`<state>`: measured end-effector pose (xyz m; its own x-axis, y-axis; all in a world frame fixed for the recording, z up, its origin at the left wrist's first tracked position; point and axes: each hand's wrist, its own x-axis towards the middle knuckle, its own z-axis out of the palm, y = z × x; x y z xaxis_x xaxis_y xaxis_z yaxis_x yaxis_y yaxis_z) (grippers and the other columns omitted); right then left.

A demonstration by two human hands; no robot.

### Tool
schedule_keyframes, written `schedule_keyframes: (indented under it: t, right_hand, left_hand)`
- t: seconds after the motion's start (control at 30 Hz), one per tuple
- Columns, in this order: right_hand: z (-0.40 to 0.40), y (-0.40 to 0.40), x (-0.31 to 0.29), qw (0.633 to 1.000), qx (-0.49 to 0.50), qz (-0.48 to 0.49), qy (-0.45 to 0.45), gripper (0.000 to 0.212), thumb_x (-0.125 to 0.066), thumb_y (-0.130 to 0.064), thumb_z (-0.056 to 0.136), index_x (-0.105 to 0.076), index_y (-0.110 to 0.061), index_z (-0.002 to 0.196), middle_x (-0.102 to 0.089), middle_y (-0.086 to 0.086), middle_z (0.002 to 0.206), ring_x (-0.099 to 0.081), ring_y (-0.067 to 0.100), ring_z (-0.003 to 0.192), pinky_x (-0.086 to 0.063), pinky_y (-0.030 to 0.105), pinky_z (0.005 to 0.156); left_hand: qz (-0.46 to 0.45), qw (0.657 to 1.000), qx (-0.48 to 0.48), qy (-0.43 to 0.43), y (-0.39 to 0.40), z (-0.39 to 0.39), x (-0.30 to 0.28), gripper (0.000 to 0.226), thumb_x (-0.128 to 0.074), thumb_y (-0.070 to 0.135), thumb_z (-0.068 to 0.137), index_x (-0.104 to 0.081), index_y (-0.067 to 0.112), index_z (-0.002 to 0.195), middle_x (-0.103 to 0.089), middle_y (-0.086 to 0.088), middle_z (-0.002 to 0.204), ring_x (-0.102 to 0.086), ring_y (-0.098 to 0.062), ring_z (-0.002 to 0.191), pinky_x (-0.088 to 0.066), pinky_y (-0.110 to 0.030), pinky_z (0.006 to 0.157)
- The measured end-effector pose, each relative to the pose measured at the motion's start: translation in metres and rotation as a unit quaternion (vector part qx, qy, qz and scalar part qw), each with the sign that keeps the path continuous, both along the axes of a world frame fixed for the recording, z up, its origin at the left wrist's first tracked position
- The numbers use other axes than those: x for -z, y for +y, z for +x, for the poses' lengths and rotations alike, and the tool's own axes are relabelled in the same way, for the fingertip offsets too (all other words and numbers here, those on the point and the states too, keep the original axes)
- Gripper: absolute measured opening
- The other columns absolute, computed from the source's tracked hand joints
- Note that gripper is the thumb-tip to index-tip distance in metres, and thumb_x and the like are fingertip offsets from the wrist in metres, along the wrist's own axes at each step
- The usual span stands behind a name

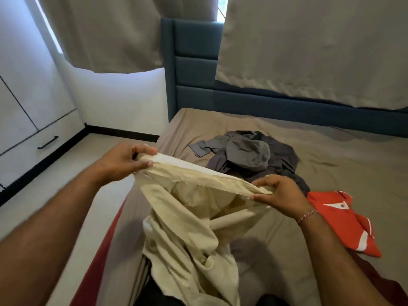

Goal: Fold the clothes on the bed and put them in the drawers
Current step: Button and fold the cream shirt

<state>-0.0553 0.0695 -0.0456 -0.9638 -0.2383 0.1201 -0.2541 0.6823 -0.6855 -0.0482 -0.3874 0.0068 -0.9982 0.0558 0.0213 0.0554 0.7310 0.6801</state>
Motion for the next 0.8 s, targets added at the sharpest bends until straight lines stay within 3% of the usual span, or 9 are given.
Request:
schedule_keyframes:
  t: [0.07,0.13,0.2,0.3,0.37,0.5,0.63,0.7,0.8]
  right_hand:
    - [-0.027,0.011,0.002,0.997,0.02,0.052,0.048,0.023,-0.086,-0.009,0.08,-0.081,-0.029,0.091,-0.066,-0.009,0.086,-0.063,0.007,0.083,-0.052,0.03,0.077]
    - [-0.053,0.017,0.0,0.993,0.06,0.042,0.088,0.017,-0.081,-0.004,0.082,-0.082,-0.02,0.089,-0.06,-0.002,0.094,-0.059,0.013,0.088,-0.05,0.026,0.073]
    - [-0.087,0.028,-0.009,0.987,0.109,-0.046,0.112,0.016,-0.083,-0.003,0.08,-0.08,-0.018,0.084,-0.061,-0.005,0.102,-0.059,0.004,0.095,-0.046,0.014,0.077]
    - [-0.127,0.036,-0.041,0.96,0.138,-0.226,0.096,0.027,-0.078,-0.004,0.088,-0.074,-0.028,0.076,-0.072,-0.013,0.076,-0.063,-0.006,0.07,-0.05,0.012,0.065]
    - [-0.152,0.044,-0.078,0.943,0.151,-0.28,0.099,0.021,-0.072,-0.012,0.095,-0.077,-0.029,0.084,-0.074,-0.009,0.076,-0.065,0.002,0.068,-0.055,0.021,0.063]
    - [-0.174,0.057,-0.172,0.899,0.168,-0.391,0.106,0.012,-0.07,-0.024,0.098,-0.077,-0.015,0.098,-0.075,0.009,0.091,-0.068,0.024,0.082,-0.058,0.042,0.079]
    - [-0.165,0.084,-0.253,0.874,0.167,-0.44,0.119,0.042,-0.085,-0.048,0.076,-0.077,-0.012,0.096,-0.077,0.013,0.086,-0.073,0.023,0.071,-0.06,0.037,0.063]
    - [-0.167,0.085,-0.295,0.863,0.131,-0.477,0.1,0.04,-0.082,-0.049,0.08,-0.078,-0.013,0.098,-0.078,0.01,0.086,-0.073,0.017,0.071,-0.06,0.032,0.062]
    - [-0.196,0.061,-0.32,0.914,0.168,-0.342,0.141,0.019,-0.075,-0.025,0.093,-0.075,-0.016,0.077,-0.07,-0.009,0.068,-0.062,0.004,0.064,-0.053,0.022,0.06]
  left_hand:
    - [-0.152,0.984,-0.009,0.097,0.016,-0.031,0.003,0.025,-0.077,0.028,0.093,-0.077,0.03,0.118,-0.069,0.007,0.107,-0.059,-0.005,0.084,-0.044,-0.016,0.069]
    - [-0.184,0.967,-0.022,0.174,0.032,-0.06,0.0,0.019,-0.076,0.026,0.093,-0.08,0.02,0.111,-0.066,0.002,0.096,-0.056,-0.011,0.08,-0.042,-0.024,0.067]
    - [-0.173,0.956,-0.045,0.234,0.047,-0.098,-0.015,0.016,-0.075,0.023,0.094,-0.079,0.014,0.106,-0.059,-0.002,0.097,-0.055,-0.018,0.087,-0.045,-0.031,0.074]
    - [-0.111,0.944,-0.108,0.292,0.068,-0.141,-0.056,0.016,-0.07,0.022,0.098,-0.076,0.011,0.109,-0.059,-0.01,0.112,-0.054,-0.022,0.102,-0.046,-0.033,0.084]
    - [-0.052,0.942,-0.122,0.309,0.085,-0.17,-0.097,0.017,-0.065,0.027,0.102,-0.074,0.015,0.11,-0.067,-0.007,0.107,-0.059,-0.019,0.092,-0.05,-0.029,0.074]
    - [0.191,0.923,-0.152,0.297,0.103,-0.193,-0.179,0.012,-0.07,0.042,0.096,-0.074,0.031,0.098,-0.071,0.009,0.085,-0.07,-0.012,0.073,-0.058,-0.036,0.044]
    - [0.322,0.884,-0.145,0.305,0.094,-0.199,-0.225,0.028,-0.077,0.057,0.081,-0.072,0.033,0.093,-0.066,0.007,0.07,-0.062,-0.008,0.051,-0.049,-0.033,0.038]
    - [0.422,0.866,-0.113,0.244,0.098,-0.209,-0.254,0.031,-0.082,0.055,0.077,-0.069,0.03,0.092,-0.062,0.007,0.066,-0.058,-0.012,0.051,-0.048,-0.032,0.041]
    - [0.316,0.915,-0.147,0.201,0.118,-0.247,-0.27,0.014,-0.081,0.033,0.086,-0.071,0.024,0.085,-0.071,0.006,0.074,-0.067,-0.021,0.069,-0.052,-0.033,0.062]
